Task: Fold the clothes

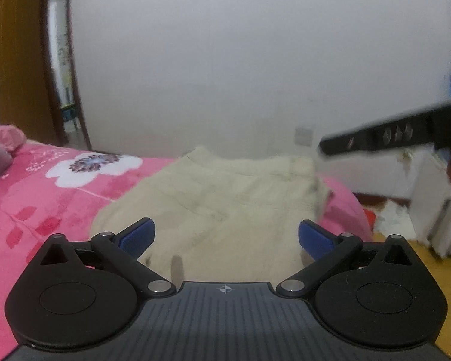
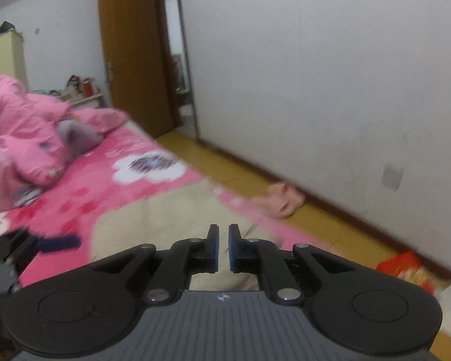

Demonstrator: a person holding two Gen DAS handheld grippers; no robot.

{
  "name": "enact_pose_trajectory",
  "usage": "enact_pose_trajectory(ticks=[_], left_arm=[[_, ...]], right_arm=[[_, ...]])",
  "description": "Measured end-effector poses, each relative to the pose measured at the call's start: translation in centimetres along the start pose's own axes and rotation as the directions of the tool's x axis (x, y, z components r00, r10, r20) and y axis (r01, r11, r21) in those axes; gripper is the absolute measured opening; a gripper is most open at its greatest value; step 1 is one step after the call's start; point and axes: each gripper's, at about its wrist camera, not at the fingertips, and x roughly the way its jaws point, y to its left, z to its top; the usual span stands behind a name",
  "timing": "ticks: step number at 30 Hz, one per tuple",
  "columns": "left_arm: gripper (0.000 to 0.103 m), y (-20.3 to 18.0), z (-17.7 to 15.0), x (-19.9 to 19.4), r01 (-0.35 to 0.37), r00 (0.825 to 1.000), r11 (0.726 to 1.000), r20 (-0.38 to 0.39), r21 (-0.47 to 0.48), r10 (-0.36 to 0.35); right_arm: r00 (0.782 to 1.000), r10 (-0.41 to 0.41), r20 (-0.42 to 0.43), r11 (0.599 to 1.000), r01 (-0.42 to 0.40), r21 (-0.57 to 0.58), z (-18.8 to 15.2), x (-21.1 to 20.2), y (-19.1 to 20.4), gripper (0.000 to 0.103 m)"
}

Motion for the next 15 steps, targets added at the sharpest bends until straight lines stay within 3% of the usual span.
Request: enact_pose_trajectory(ticks=[2,6,8,10,12,15], left_arm=[[0.1,0.0,-0.5,-0.7,-0.01,1.0,1.0,-0.019,0.002,0.01],[0.099,0.0,-1.6,-2.1,-0.031,0.998,0.999,-0.056,0.007,0.031],[0.102,-0.1,-2.1,-2.8,-0.041,0.996,0.999,-0.074,0.01,0.042],[0.103,0.7,-1.9,-6.3,-0.075,0.997,0.997,-0.015,-0.019,0.075],[0.103,1.2,-1.7,-9.2,-0.079,0.997,0.995,0.01,-0.057,0.08],[0.103,1.6,-1.7,-13.4,-0.083,0.996,0.992,0.037,-0.097,0.087]], right_arm=[[0.994,-0.003,-0.106,1.0,0.004,0.016,-1.8,2.8,-0.1,0.007],[0.999,0.018,-0.049,0.992,-0.011,0.129,-1.9,-0.6,0.1,0.009],[1.0,0.018,-0.006,0.985,-0.017,0.17,-2.0,-3.1,0.4,0.028],[1.0,0.001,0.024,0.984,-0.006,0.179,-3.1,-5.7,1.2,0.043],[0.999,-0.015,0.043,0.983,0.006,0.186,-4.3,-7.9,2.1,0.044],[0.998,-0.035,0.052,0.982,0.025,0.188,-6.7,-10.4,4.0,0.066]])
